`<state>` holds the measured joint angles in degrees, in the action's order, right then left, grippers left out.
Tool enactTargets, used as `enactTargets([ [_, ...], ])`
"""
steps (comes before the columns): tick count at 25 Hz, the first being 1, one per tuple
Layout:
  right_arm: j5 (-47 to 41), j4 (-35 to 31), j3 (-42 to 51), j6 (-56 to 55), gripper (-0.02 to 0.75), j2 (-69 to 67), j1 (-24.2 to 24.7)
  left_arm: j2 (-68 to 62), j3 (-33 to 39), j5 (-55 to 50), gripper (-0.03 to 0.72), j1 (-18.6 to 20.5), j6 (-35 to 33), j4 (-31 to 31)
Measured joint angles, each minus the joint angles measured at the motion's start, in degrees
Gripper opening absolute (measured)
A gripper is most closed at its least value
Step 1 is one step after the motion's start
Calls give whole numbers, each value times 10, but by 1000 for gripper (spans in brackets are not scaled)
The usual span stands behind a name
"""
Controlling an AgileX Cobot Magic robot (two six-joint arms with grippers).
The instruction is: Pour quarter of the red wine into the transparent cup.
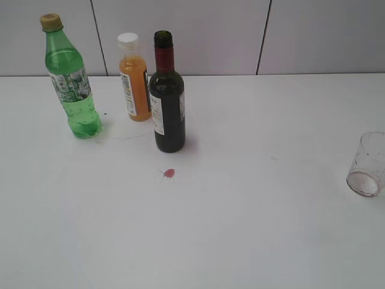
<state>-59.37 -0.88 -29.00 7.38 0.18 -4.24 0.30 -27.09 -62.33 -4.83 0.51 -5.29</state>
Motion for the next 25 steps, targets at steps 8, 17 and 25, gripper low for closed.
enactTargets([
  [8,0,0,0,0,671,0,0,0,0,0,239,0,0,0],
  [17,76,-2,-10,0,667,-15,0,0,0,0,239,0,0,0],
  [25,297,-12,13,0,605,-134,0,0,0,0,239,0,0,0],
])
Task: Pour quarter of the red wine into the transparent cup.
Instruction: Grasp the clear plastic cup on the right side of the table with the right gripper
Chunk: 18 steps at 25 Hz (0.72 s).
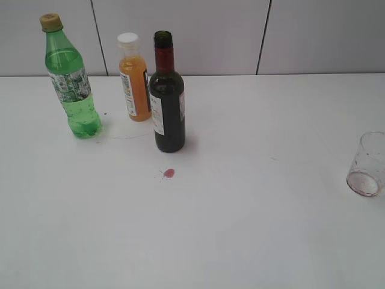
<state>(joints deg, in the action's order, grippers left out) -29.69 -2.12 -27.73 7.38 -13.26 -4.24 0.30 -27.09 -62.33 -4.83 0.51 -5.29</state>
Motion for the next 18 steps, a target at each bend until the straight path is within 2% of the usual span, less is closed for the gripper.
enactTargets([
  [6,168,-39,56,0,601,-104,0,0,0,0,239,0,0,0],
  [8,230,-48,78,0,634,-134,0,0,0,0,239,0,0,0],
  [10,282,-48,112,0,664,-166,0,0,0,0,239,0,0,0],
  [16,502,-31,206,-4,674,-241,0,0,0,0,239,0,0,0],
  [18,515,-20,209,-7,674,-268,0,0,0,0,239,0,0,0],
])
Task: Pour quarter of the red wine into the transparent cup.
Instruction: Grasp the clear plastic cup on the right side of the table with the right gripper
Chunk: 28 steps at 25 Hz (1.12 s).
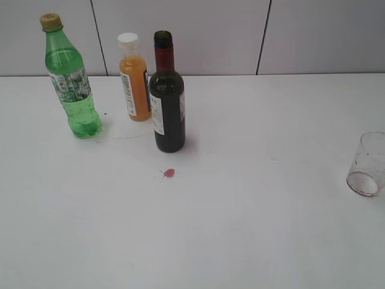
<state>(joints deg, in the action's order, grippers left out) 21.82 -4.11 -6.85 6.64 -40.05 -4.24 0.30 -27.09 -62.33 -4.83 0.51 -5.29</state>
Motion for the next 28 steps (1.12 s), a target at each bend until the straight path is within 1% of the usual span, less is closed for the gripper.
enactTargets([
  [8,50,14,6,-57,674,-148,0,0,0,0,239,0,0,0],
  [10,98,14,24,-62,674,-180,0,0,0,0,239,0,0,0],
  [13,196,14,62,-66,674,-218,0,0,0,0,239,0,0,0],
  [18,282,19,71,-66,674,-287,0,0,0,0,239,0,0,0],
  [28,350,20,70,-66,674,-422,0,0,0,0,239,0,0,0],
])
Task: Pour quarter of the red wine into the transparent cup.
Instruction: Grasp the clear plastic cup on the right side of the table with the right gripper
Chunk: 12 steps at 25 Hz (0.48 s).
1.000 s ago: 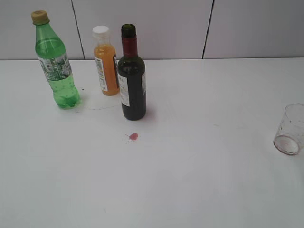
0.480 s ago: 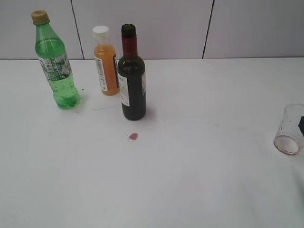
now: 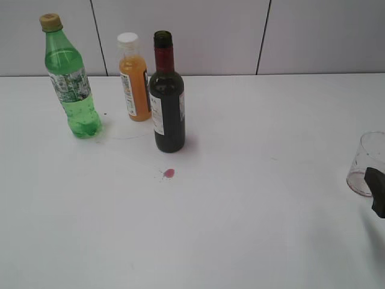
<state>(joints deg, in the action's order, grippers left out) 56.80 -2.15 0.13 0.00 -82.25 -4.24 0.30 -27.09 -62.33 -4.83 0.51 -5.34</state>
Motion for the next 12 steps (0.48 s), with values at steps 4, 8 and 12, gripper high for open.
enactTargets([
  [4,12,-18,0,0,674,-30,0,0,0,0,239,0,0,0],
  [8,38,-21,0,0,674,-59,0,0,0,0,239,0,0,0],
  [12,68,-21,0,0,674,-110,0,0,0,0,239,0,0,0],
])
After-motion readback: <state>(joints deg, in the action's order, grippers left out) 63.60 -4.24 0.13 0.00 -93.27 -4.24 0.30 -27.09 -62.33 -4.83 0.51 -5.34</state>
